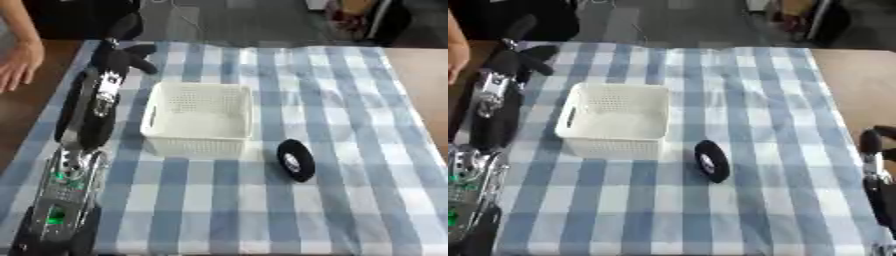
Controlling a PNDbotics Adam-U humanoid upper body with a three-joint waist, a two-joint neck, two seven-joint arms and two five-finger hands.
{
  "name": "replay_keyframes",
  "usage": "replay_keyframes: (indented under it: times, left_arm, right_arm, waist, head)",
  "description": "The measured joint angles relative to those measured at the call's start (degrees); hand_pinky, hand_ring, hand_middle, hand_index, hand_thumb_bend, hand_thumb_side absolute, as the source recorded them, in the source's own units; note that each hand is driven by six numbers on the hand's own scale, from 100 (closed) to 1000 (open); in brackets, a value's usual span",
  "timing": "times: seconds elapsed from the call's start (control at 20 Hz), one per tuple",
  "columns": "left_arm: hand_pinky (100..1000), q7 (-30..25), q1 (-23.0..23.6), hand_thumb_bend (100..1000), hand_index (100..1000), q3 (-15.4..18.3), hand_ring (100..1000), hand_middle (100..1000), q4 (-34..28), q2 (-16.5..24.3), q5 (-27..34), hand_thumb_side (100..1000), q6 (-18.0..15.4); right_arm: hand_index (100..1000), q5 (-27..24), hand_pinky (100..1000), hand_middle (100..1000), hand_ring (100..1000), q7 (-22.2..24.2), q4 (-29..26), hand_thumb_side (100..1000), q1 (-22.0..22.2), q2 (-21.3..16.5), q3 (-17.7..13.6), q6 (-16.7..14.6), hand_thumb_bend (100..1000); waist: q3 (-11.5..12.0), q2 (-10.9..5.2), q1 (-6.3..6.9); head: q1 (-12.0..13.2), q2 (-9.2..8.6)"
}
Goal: Pick up objects on the table and place them in the box.
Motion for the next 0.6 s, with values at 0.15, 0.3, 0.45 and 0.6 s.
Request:
replay_keyframes:
  times: [0.15,0.3,0.45,0.6]
  left_arm:
    - [906,-0.1,0.0,100,568,0.0,773,1000,0.0,0.0,0.0,913,0.1]
    - [906,-0.2,0.0,100,567,0.0,773,1000,0.0,0.0,0.0,913,0.2]
    - [906,-0.2,0.0,100,567,0.0,773,1000,0.0,0.0,0.0,913,0.2]
    - [907,-0.2,0.0,100,567,0.0,774,1000,0.0,0.0,0.0,912,0.2]
  right_arm:
    - [728,6.1,662,731,485,1.7,0.0,861,0.0,-0.1,1.8,2.1,576]
    - [727,8.5,661,737,489,3.4,0.0,861,0.0,-0.1,2.8,3.1,575]
    - [727,9.1,660,738,489,4.4,0.0,859,0.0,-0.1,3.2,3.4,576]
    - [727,9.3,657,740,492,5.1,0.0,864,0.0,-0.1,3.6,3.5,580]
  waist:
    - [0.1,0.0,0.0]
    - [0.1,0.02,-0.01]
    - [0.1,0.08,-0.01]
    - [0.1,0.08,-0.01]
  head:
    - [0.0,0.0]
    - [-0.3,0.0]
    - [-0.4,0.0]
    - [-0.5,0.0]
